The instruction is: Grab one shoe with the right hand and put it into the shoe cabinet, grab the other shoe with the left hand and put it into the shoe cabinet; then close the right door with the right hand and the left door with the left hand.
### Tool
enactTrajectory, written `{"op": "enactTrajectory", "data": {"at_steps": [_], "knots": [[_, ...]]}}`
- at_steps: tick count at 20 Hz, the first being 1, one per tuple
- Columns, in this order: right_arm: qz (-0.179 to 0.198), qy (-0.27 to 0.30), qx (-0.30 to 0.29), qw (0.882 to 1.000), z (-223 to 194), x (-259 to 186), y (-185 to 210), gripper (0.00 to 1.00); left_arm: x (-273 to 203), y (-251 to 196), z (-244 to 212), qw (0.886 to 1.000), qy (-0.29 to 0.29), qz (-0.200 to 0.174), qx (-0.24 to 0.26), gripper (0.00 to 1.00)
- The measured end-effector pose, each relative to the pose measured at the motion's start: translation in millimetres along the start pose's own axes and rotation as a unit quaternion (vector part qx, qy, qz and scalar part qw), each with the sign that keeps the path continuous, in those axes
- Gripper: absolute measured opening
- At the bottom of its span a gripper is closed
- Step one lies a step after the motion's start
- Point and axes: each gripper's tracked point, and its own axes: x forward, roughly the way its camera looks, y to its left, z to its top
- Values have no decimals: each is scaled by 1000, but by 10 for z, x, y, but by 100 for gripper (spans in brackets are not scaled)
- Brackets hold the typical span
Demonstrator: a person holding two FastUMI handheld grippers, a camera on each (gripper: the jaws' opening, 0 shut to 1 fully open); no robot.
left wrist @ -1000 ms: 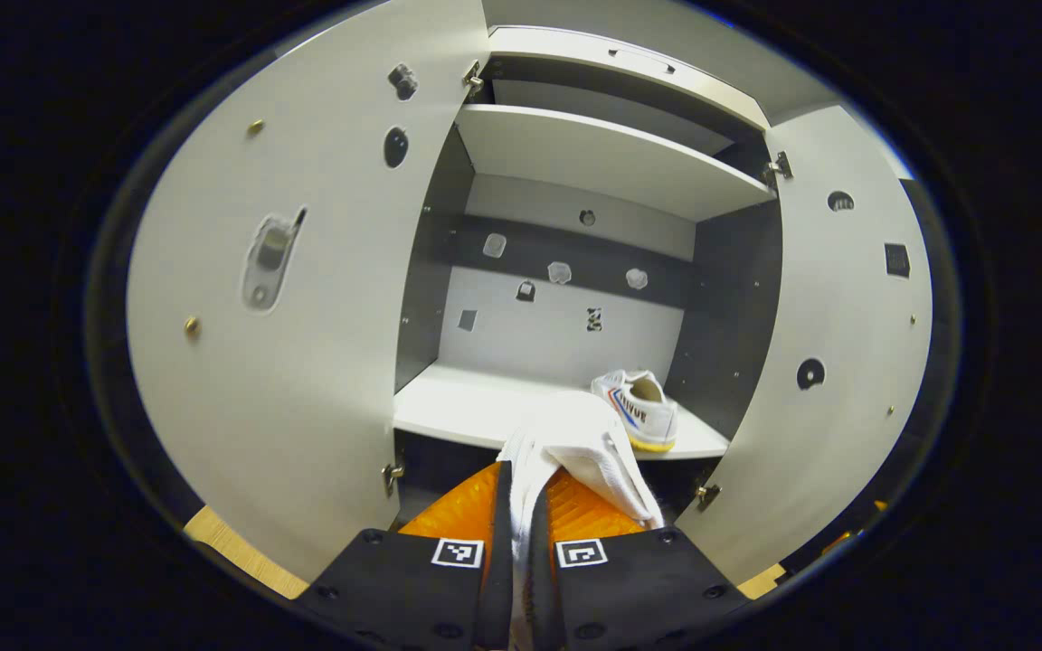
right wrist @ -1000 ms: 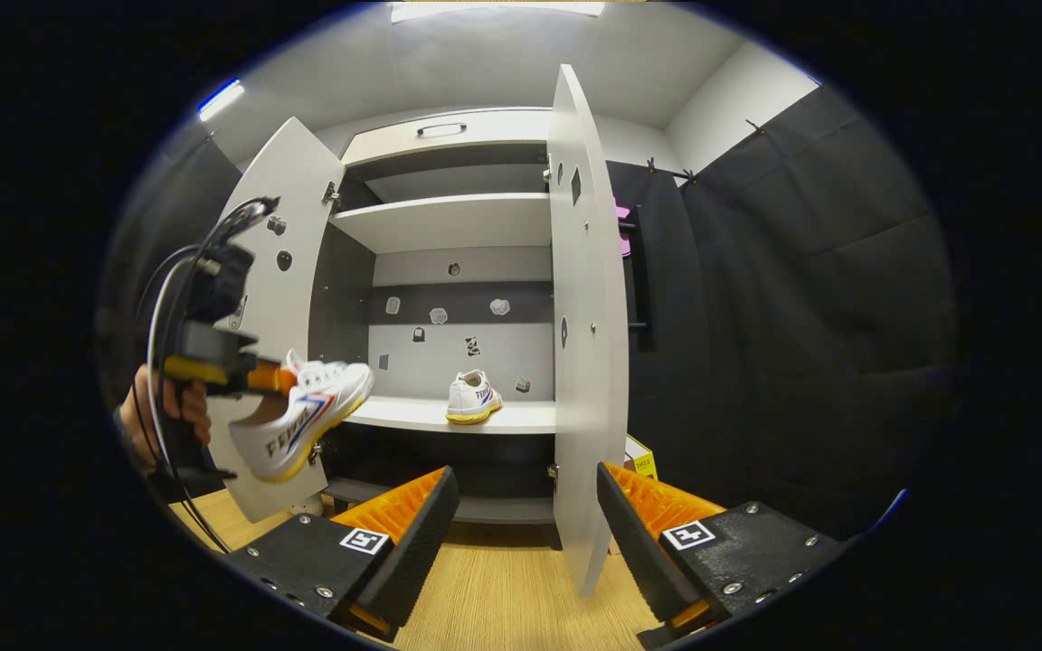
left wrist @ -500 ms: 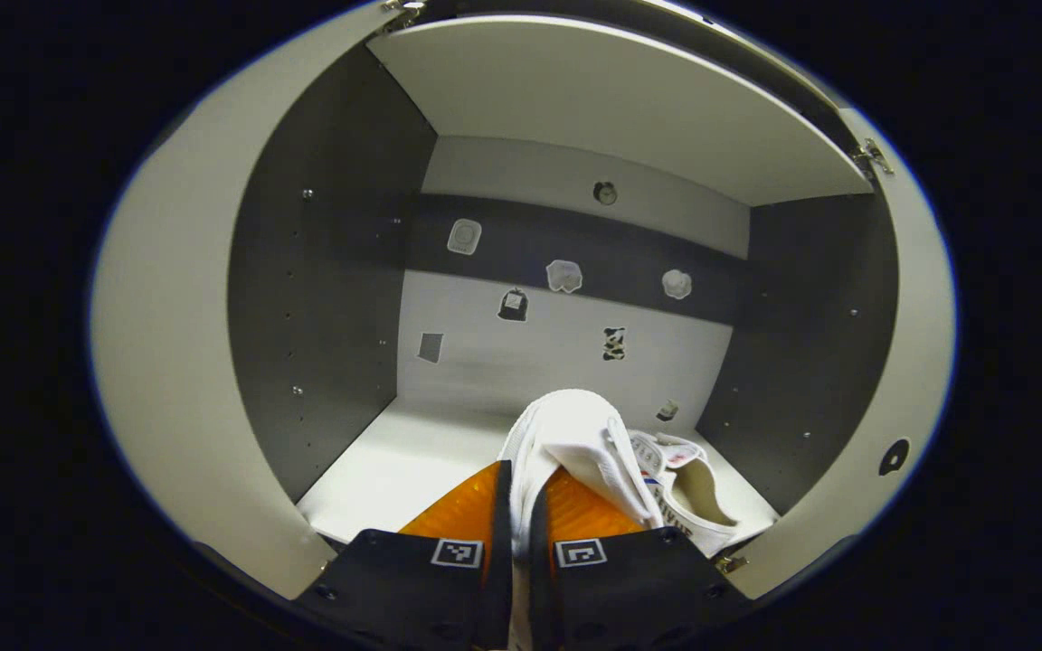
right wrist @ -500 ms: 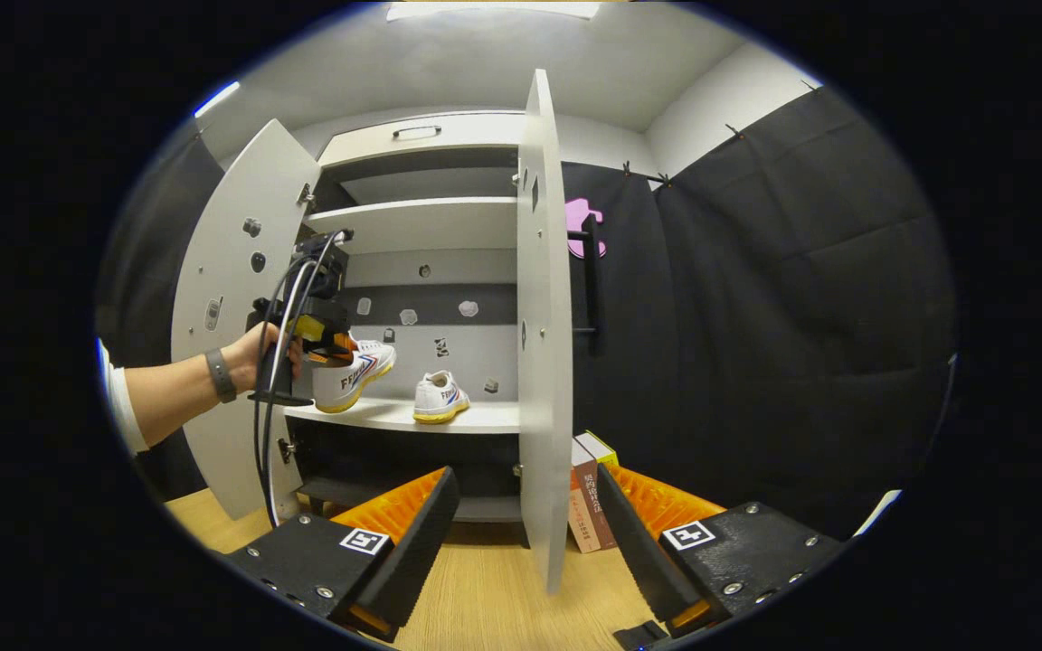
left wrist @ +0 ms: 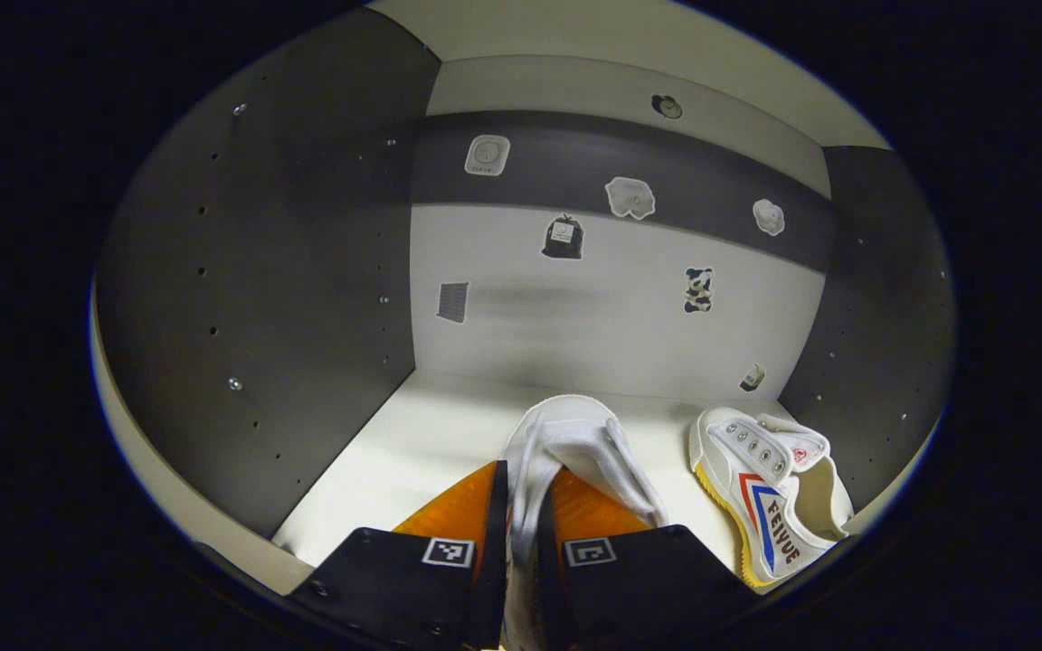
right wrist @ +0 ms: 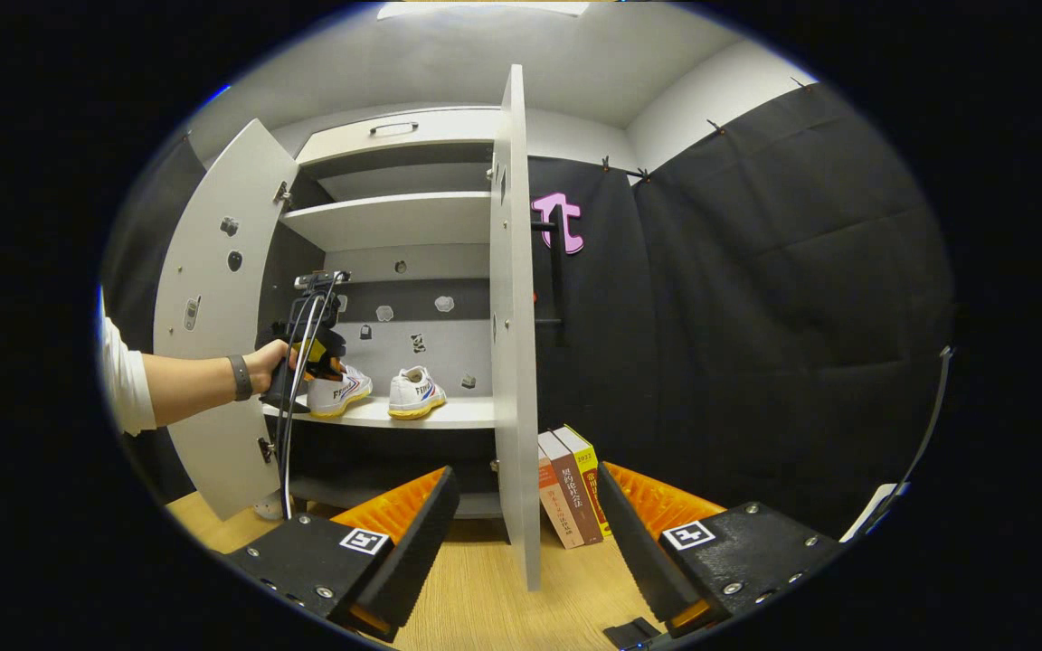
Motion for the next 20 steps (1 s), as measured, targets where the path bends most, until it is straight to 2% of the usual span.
{"op": "enactTrajectory", "data": {"at_steps": [3, 5, 7, 8, 9, 11, 12, 14, 16, 17, 18, 20], "knots": [[1, 3, 3, 1000, -9, 6, -3, 94, 18, 15, -20, 1000, 3, 16, -7, 31], [2, 5, 4, 1000, -19, -1, -2, 94, 30, 29, -32, 1000, 5, 22, -3, 41], [1, 5, 4, 1000, -24, -15, -21, 94, 17, 22, -40, 1000, 5, 19, -6, 56], [1, 6, 4, 1000, -28, -22, -25, 94, 18, 58, -48, 1000, 6, 25, -6, 49], [2, 6, 5, 1000, -30, -23, -27, 94, 7, 75, -45, 1000, 5, 26, -5, 50], [4, 6, 7, 1000, -22, -26, -38, 94, -43, 144, -40, 999, 3, 34, -15, 68], [4, 6, 7, 1000, -22, -29, -41, 94, -56, 189, -60, 999, 4, 39, -25, 82], [7, 5, 8, 1000, -13, -32, -44, 94, -169, 199, -39, 998, 0, 36, -46, 92], [11, 7, 11, 1000, -16, -35, -32, 94, -330, 130, 9, 998, -13, 23, -51, 94], [13, 7, 13, 1000, -12, -29, -28, 94, -434, 124, 125, 998, -36, 20, -41, 94], [15, 7, 15, 1000, -16, -24, -18, 94, -563, 97, 274, 997, -65, 14, -28, 99], [22, 5, 17, 1000, -25, -24, 12, 94, -885, -64, 452, 995, -100, -11, -7, 96]]}}
